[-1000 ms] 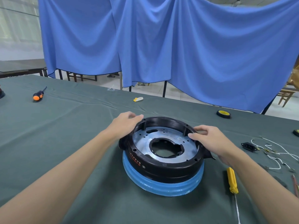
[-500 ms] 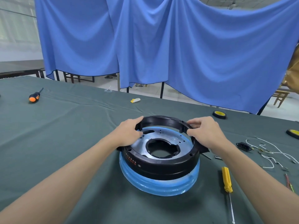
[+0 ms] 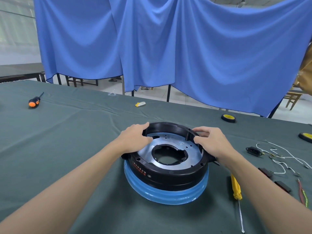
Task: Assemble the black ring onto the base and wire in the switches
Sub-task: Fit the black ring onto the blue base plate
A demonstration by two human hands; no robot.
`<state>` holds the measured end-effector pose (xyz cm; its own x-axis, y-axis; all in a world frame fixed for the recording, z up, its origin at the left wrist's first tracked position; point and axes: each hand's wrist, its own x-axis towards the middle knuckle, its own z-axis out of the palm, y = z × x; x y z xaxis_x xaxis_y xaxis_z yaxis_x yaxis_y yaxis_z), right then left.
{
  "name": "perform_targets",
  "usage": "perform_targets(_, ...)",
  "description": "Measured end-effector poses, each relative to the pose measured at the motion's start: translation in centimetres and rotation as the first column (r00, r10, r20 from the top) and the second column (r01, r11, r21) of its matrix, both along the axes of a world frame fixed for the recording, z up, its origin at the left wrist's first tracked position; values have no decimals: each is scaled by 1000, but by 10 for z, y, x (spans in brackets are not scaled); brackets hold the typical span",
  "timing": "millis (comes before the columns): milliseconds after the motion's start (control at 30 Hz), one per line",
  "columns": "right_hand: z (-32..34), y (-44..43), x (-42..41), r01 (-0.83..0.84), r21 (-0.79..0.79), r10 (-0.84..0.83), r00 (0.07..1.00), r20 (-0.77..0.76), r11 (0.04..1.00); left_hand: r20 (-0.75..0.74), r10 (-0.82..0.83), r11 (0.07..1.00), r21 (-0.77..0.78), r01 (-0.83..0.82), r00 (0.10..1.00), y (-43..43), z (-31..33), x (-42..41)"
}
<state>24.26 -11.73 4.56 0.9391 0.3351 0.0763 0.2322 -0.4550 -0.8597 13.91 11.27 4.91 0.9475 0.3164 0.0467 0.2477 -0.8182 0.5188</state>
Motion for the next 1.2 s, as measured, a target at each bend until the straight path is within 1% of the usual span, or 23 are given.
perform_targets(100,5,-2,4,-36,62,42,995,-93,997,28,21,1000,4,-21,999,-2,2,0)
perform_targets(167,7,-5,3,-23,56,30,990,-135,998,17,44,999,-17,-44,999,0,2,1)
perform_targets(233,8,-10,-4,62,-4,-62,993,-106,998,-1,80,992,-96,-80,997,5,2,5)
perform_targets(300,4,-17,-15,198,-74,-202,978,-53,977,7,118,974,-196,-114,993,10,0,11)
perform_targets(333,0,-20,-21,240,-99,-246,968,-54,966,14,127,965,-234,-120,992,12,0,13)
perform_targets(367,-3,-21,-26,249,-91,-257,962,-94,964,19,127,957,-265,-118,992,13,-2,15)
perform_targets(433,-4,-20,-36,223,35,-207,945,-254,974,31,119,945,-310,-103,992,13,-5,19)
perform_targets(467,-3,-18,-38,217,91,-180,934,-308,972,36,120,945,-311,-103,992,12,-6,19)
perform_targets(567,2,-10,-33,228,135,-178,935,-306,964,25,180,962,-212,-171,983,14,-6,16)
perform_targets(633,4,-3,-27,233,198,-152,922,-356,952,-10,246,962,-124,-245,969,19,-1,11)
perform_targets(733,7,9,-20,208,371,4,867,-498,905,-81,335,942,58,-331,939,24,9,3)
perform_targets(800,7,15,-13,174,428,85,849,-521,887,-130,369,926,142,-350,920,23,13,-2)
perform_targets(833,7,16,-9,159,418,82,860,-503,894,-148,377,920,169,-352,914,21,15,-4)
perform_targets(867,7,15,-5,151,392,51,887,-459,907,-152,381,916,194,-351,912,18,15,-5)
perform_targets(900,8,11,-2,139,355,8,923,-384,924,-130,381,910,225,-347,915,13,16,-6)
perform_targets(933,9,4,1,117,298,-32,961,-276,947,-75,371,902,267,-340,926,7,17,-7)
perform_targets(967,10,-5,4,91,217,-58,987,-151,972,7,337,893,315,-322,942,-1,20,-9)
perform_targets(1000,11,-16,7,67,99,-65,998,-20,993,93,268,893,350,-283,959,-11,22,-9)
perform_targets(1033,10,-28,9,47,-52,-42,994,100,998,157,168,903,372,-216,973,-24,25,-10)
perform_targets(1067,9,-38,11,32,-217,9,983,186,976,187,55,911,392,-126,981,-39,28,-11)
perform_targets(1100,6,-45,11,20,-360,70,969,237,933,187,-52,907,420,-32,981,-54,30,-11)
perform_targets(1133,3,-51,10,9,-461,125,958,260,887,171,-138,892,450,48,976,-68,31,-11)
perform_targets(1200,-2,-55,6,-15,-580,214,937,278,815,153,-239,872,468,142,959,-92,30,-7)
